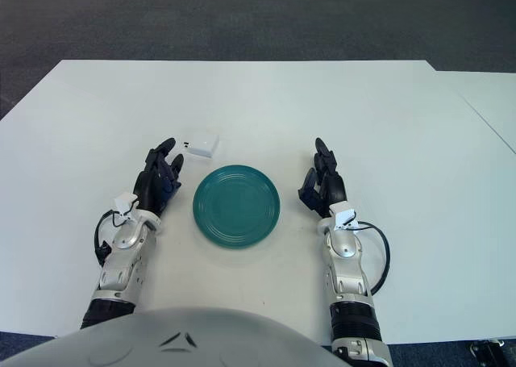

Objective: Put the charger into the plate.

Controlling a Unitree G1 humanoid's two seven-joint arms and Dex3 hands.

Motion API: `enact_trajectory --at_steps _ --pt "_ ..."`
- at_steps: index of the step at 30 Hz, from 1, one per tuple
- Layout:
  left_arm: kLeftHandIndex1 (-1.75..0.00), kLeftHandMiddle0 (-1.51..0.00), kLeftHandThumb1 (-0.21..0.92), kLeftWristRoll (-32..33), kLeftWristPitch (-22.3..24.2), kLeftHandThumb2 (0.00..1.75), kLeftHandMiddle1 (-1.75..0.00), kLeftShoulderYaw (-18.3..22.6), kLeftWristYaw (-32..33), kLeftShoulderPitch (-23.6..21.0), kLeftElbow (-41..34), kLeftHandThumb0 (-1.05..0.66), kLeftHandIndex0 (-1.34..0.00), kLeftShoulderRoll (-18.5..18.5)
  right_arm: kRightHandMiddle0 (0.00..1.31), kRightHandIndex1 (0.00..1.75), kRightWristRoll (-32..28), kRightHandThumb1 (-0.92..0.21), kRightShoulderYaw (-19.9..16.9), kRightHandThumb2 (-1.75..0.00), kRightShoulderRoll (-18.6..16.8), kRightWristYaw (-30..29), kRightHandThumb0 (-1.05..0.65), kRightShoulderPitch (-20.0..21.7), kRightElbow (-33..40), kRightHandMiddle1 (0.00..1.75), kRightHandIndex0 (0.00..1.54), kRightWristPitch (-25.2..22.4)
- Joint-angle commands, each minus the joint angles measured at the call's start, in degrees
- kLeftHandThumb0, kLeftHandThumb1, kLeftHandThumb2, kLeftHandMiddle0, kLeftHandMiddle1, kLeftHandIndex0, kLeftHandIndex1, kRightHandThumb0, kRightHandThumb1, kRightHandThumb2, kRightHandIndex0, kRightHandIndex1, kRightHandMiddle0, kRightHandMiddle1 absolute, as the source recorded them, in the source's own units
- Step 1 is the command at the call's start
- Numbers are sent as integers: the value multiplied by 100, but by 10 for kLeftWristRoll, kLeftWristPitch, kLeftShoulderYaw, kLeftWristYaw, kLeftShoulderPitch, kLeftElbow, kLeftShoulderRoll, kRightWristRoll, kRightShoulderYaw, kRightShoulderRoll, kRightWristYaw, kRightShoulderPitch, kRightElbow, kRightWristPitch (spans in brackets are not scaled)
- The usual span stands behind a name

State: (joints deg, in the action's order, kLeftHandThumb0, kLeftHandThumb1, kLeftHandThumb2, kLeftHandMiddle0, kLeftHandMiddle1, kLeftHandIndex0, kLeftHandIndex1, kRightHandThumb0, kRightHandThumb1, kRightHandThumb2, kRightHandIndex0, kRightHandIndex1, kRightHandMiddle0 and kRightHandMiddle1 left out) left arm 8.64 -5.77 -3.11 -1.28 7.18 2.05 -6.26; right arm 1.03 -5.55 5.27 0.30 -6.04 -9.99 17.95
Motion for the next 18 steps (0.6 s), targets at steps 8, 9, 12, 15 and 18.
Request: enact_trajectory --at_steps 8,9,12,15,18 --pt "-77 -48 92 13 6 92 -4 7 -10 -2 19 -99 -12 -8 0 0 3 -92 -2 -108 3 -2 -86 -11 -20 18 6 -14" --pt "-77 -48 92 12 6 93 -4 7 -10 -2 19 -99 -12 -8 0 0 3 -92 -2 -108 3 -2 -86 -11 -20 18 6 -14" --pt "-77 -48 92 9 3 93 -4 8 -9 -3 20 -100 -12 -7 0 0 4 -92 -2 -108 3 -3 -86 -10 -21 18 6 -15" --pt "-77 -48 92 10 1 93 -4 10 -10 -4 22 -100 -12 -5 0 0 2 -92 -1 -108 2 -2 -86 -10 -21 18 6 -18" --pt "-77 -48 92 12 -1 93 -3 12 -11 -9 26 -100 -12 -4 0 0 -1 -92 -2 -107 2 0 -86 -7 -24 18 7 -19"
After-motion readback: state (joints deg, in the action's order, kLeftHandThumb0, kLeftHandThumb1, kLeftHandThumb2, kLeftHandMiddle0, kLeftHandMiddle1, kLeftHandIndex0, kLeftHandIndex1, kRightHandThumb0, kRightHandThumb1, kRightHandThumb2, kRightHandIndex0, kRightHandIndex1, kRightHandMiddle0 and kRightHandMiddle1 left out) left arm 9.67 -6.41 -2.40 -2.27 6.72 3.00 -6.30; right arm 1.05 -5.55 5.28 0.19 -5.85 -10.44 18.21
